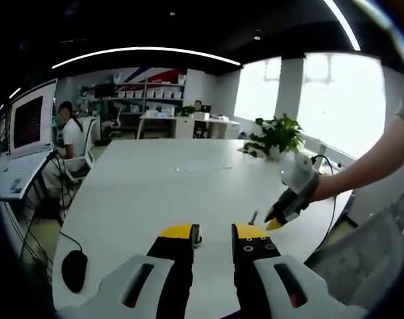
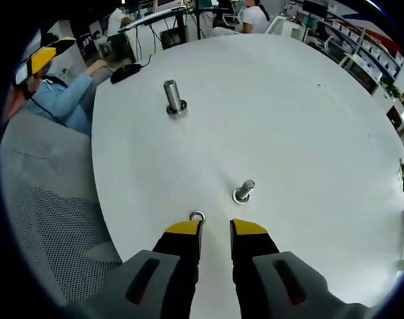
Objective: Place the washer onto the threaded stud by aligning its center hole with the stud, sliding it down to the base, and recovering from edge contact or off-axis alignment until the washer reaches the visible bottom stop.
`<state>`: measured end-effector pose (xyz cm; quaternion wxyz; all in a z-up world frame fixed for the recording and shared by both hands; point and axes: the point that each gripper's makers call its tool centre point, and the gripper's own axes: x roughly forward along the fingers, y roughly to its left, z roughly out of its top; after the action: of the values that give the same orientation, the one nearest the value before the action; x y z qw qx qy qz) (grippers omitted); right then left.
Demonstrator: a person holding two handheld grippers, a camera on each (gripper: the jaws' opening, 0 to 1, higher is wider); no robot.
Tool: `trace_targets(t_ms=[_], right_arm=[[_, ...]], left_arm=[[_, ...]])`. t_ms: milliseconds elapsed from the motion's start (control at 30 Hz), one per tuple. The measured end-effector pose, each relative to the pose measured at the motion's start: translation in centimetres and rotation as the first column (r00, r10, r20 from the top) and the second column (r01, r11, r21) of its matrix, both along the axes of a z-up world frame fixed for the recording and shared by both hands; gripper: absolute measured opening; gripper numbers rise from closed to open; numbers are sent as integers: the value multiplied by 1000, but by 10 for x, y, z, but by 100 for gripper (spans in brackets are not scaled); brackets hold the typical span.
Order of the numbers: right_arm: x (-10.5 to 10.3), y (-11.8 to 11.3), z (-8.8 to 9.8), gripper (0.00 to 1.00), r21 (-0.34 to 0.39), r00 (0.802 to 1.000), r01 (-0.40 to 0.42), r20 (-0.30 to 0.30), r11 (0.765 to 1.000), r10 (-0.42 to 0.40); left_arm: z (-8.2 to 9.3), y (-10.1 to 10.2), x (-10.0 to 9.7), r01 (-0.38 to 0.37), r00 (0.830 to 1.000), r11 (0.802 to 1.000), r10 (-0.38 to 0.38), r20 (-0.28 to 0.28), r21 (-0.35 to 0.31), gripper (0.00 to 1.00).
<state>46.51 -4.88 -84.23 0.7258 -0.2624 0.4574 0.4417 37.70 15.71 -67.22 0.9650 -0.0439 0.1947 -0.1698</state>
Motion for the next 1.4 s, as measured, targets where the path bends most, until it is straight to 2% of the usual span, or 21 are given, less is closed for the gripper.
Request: trace_targets(t_ms=[700,1400], right_arm=[[-16,8,-20,22,-7,999,-21,-28,1000,21],[-23,14,-23,24,16,998,-43,-44,999,44]], left_arm=[[-1,-1,0,4,1000,1000,-4,-7,-15,20],[-4,-4,0,14,1000,1000,-14,-18,6,20]])
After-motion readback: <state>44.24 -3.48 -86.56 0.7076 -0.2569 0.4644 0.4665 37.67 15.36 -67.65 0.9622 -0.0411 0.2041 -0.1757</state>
